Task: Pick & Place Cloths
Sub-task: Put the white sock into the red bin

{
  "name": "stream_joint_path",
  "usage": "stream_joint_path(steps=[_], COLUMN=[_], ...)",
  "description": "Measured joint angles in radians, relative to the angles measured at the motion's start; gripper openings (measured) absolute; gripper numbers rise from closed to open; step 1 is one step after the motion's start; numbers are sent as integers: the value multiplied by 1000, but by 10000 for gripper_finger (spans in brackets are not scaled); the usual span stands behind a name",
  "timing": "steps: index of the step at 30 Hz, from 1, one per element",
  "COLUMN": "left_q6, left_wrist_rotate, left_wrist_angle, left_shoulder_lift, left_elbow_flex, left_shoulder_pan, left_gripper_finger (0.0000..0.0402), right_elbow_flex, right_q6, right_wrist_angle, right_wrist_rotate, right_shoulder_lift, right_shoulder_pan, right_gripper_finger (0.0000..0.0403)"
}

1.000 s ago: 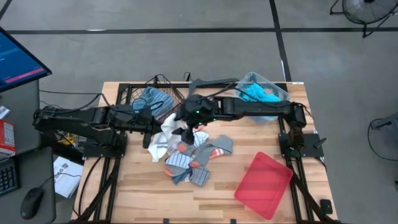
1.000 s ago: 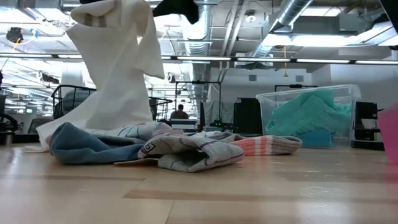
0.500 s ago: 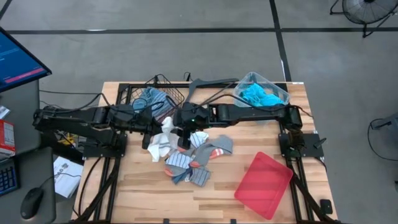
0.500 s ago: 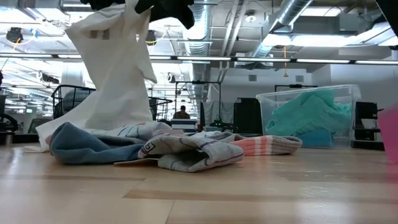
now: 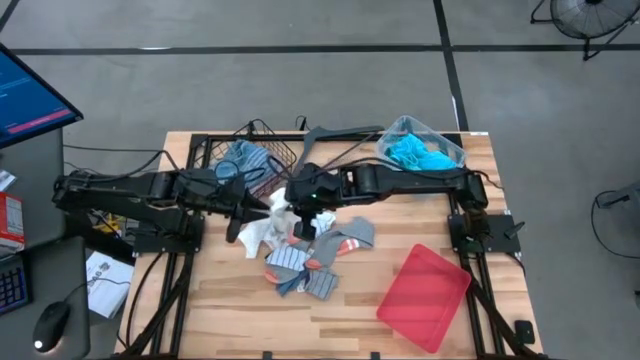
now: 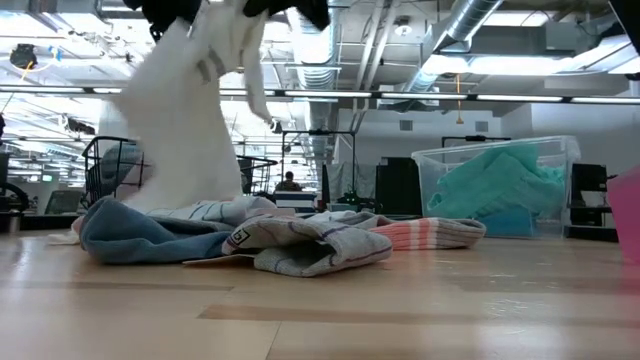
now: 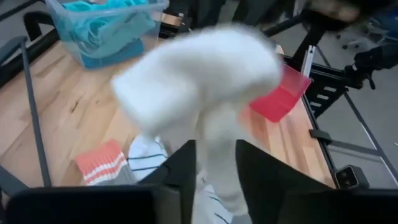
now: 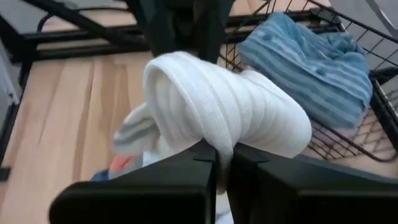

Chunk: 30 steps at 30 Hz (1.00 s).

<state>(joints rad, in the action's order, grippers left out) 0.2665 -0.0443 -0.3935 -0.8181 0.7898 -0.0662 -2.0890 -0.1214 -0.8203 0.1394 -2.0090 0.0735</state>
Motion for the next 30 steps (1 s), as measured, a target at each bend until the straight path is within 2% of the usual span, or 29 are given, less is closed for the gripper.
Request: stream_joint_path(steps=[5,11,15,17,21,30], left_q6=[3,26,61,62,64,64], left_wrist_rotate=[0,0,-1,-1,-1,-2], left_wrist_angle=[-10,-17,-23,-25,-32,-34], left_shoulder_lift=[0,0,0,0,0,0], left_elbow_flex=[0,0,0,0,0,0], left_shoulder_pan=[0,0,0,0,0,0], left_gripper_finger=[140,154,154,154,154,154], right_elbow_flex=[-121,-270,-228,-185,-139,113], right_q6=[-29,-180,-419,-545,-843,-1386], right_wrist_angle=[-194,-538,-766,-735,-746,-748], right_wrist_rotate=[48,72,30,-9,-10,-12], right_shoulder_lift=[2,6,62,92,125,172], right_shoulder_pan=[39,124,225,281,404,683], right_gripper_finger=[4,4,4,4,4,5])
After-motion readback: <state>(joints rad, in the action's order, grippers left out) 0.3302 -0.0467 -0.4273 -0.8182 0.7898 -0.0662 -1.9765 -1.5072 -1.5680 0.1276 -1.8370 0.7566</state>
